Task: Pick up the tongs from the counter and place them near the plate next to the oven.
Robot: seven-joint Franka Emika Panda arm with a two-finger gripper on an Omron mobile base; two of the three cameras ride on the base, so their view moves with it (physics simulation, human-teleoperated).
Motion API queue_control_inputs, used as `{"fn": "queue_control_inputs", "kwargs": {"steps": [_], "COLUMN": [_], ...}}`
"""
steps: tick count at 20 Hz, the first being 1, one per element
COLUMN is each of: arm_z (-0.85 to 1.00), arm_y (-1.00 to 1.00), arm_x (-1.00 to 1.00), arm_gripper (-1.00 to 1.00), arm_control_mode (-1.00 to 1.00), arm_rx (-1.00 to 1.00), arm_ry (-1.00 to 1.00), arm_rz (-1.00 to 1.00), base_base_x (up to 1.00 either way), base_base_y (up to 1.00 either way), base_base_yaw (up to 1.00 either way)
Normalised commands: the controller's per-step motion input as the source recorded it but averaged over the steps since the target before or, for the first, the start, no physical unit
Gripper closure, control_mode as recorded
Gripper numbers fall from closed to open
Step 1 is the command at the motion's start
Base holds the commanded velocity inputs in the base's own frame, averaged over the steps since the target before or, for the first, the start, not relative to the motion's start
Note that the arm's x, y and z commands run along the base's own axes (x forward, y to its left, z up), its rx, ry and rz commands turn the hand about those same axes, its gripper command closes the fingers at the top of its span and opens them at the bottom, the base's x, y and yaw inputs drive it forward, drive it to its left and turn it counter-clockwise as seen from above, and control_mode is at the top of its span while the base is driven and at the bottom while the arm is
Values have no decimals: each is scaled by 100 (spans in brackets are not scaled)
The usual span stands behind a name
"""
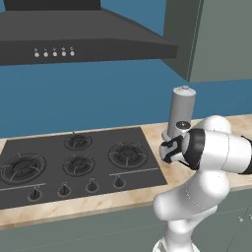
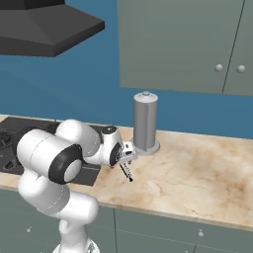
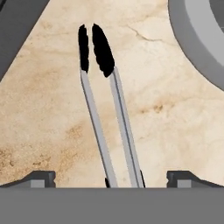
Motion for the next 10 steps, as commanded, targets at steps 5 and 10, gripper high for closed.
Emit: {"fn": "queue_control_inputs", "kwargs": {"steps": [5, 10], "arm_z": [-41, -51], "arm_y": [-11, -17], "arm_x": [5, -4], "arm_gripper": [100, 100], "arm_control_mode": [-100, -100], "arm_rx": [0, 0], "arm_ry": [0, 1], "arm_rz": [10, 13], "base_base_x": [0, 0], "base_base_y": [0, 0], "base_base_yaw": [0, 0]}}
